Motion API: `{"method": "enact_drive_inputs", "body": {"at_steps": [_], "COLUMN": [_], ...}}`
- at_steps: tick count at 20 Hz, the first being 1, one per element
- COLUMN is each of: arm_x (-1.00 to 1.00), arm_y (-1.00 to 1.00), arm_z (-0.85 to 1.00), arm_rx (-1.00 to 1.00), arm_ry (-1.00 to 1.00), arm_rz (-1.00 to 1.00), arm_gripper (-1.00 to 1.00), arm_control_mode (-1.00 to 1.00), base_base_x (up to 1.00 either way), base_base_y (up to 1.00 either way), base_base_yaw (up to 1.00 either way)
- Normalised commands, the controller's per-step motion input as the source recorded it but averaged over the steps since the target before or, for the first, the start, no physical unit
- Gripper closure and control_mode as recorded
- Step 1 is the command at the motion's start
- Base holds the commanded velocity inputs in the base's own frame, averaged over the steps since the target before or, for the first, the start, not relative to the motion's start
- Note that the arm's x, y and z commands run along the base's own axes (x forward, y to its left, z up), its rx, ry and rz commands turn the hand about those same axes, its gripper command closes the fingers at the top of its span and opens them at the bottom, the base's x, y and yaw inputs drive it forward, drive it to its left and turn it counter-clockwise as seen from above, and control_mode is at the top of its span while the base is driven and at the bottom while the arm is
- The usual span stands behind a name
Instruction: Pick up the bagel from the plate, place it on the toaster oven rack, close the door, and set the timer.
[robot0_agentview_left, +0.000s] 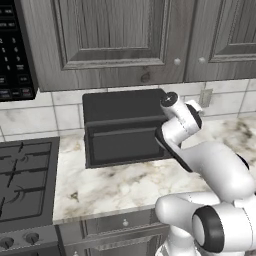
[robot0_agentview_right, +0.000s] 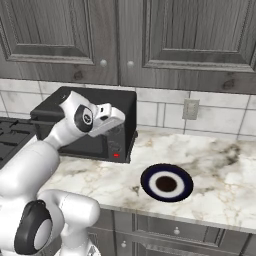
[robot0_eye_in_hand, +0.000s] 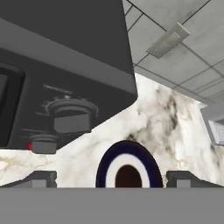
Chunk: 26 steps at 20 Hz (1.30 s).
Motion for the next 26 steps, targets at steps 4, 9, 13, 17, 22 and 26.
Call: {"method": "enact_drive_inputs", "body": {"at_steps": [4, 9, 13, 17, 22, 26], "arm_x": [0.28, 0.39, 0.33, 0.39, 0.51, 0.50], "arm_y": [-0.25, -0.42, -0.51, -0.45, -0.33, -0.23], "arm_z": [-0.21, 0.00, 0.00, -0.06, -0.15, -0.27], "arm_rx": [0.02, 0.11, 0.15, 0.17, 0.18, 0.18], "arm_ry": [0.03, 0.00, 0.00, 0.02, 0.04, 0.06], "arm_rz": [-0.04, -0.06, -0.06, -0.06, -0.06, -0.06], "arm_gripper": [-1.00, -1.00, -1.00, -1.00, -1.00, -1.00], "arm_control_mode": [-1.00, -1.00, -1.00, -1.00, -1.00, -1.00], "base_base_x": [0.00, 0.00, 0.00, 0.00, 0.00, 0.00], "base_base_y": [0.00, 0.00, 0.00, 0.00, 0.00, 0.00], "base_base_yaw": [0.00, 0.00, 0.00, 0.00, 0.00, 0.00]}}
